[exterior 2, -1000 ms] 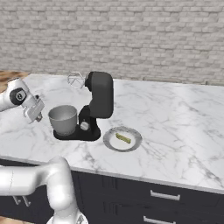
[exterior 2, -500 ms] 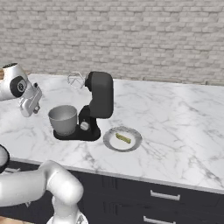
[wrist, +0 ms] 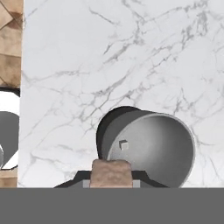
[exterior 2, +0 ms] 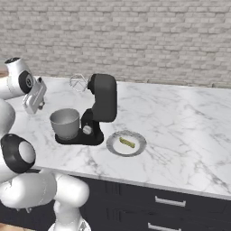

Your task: Add butter and sugar cubes to the stand mixer bowl and then turn on the stand mixer to begin making frosting.

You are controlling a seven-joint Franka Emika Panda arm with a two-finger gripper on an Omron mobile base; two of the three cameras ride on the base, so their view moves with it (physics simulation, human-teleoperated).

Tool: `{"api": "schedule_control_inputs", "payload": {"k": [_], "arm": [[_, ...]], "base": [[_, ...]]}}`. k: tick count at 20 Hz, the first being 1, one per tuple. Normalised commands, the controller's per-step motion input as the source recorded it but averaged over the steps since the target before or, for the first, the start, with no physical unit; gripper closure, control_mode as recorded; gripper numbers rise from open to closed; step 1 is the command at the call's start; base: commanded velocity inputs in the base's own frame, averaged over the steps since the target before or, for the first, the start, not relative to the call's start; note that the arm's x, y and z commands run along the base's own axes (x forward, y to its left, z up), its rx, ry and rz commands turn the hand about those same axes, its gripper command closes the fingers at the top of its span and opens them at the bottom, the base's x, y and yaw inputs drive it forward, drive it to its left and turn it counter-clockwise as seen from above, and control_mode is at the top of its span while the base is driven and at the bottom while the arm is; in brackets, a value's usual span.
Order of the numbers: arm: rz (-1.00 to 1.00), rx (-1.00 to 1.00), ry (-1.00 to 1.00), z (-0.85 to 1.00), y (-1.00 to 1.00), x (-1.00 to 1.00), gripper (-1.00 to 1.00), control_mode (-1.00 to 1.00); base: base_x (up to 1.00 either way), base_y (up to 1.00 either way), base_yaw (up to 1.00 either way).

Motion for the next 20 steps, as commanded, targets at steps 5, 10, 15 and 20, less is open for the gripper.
{"api": "schedule_control_inputs", "payload": {"k": [5,10,15,20], "arm": [[-0.03,-0.03,-0.02,-0.22,-0.44,0.32,1.0,-1.0],[-0.01,0.0,0.0,-0.27,-0.31,0.15,1.0,-1.0],[-0.02,0.0,0.0,-0.42,-0.15,0.08,1.0,-1.0],[-0.02,0.0,0.0,-0.47,-0.01,0.18,1.0,-1.0]], "base": [[0.0,0.0,0.0],[0.0,0.0,0.0],[0.0,0.0,0.0],[0.0,0.0,0.0]]}}
